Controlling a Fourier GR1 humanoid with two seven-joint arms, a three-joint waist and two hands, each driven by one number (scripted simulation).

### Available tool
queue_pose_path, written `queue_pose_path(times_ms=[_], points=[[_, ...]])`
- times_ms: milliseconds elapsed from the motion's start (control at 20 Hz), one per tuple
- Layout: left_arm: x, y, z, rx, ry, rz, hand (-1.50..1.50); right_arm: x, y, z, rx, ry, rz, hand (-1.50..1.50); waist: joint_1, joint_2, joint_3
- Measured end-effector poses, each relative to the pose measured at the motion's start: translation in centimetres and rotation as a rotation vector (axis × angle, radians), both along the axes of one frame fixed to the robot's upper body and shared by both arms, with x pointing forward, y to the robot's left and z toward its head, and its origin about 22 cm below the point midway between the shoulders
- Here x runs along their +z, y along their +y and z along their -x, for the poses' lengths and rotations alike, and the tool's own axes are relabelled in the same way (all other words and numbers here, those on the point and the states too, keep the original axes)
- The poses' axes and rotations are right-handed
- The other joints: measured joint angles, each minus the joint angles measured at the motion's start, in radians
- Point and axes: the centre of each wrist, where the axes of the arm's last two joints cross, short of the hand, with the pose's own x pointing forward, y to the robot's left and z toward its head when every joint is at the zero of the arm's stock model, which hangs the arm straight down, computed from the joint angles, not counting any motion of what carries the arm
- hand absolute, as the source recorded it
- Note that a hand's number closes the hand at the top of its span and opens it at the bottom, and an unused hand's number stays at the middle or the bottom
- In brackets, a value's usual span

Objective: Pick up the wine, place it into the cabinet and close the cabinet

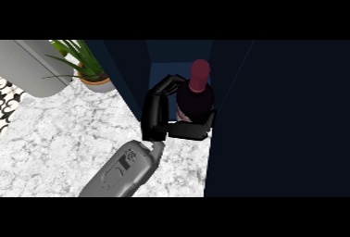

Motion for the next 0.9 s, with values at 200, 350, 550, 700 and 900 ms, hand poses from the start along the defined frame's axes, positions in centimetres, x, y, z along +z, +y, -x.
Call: queue_pose_path(times_ms=[200, 350, 550, 700, 900], points=[[-1.6, 0.4, -0.5, 0.024, -0.01, -0.039, 1.5, -0.1, 0.4, 0.2, 0.015, 0.015, -0.016, -1.5, 0.001, -0.001, 0.0], [-2.0, 0.7, -1.1, 0.041, -0.022, -0.046, 1.5, -0.2, 0.2, 0.2, 0.009, 0.016, -0.011, -1.5, 0.001, 0.0, 0.0], [-2.9, 1.4, -2.3, 0.075, -0.03, -0.048, 1.5, -0.1, 0.1, 0.0, 0.006, 0.0, -0.01, -1.5, 0.001, 0.0, 0.0], [-2.9, 1.4, -3.0, 0.088, -0.029, -0.036, 1.5, -0.3, -0.2, 0.0, -0.002, -0.001, 0.004, -1.5, -0.001, 0.0, 0.0], [-3.0, 2.7, -4.1, 0.102, -0.021, -0.031, 1.5, -0.5, 0.0, 0.2, 0.012, 0.01, -0.011, -1.5, 0.0, 0.0, 0.0]])
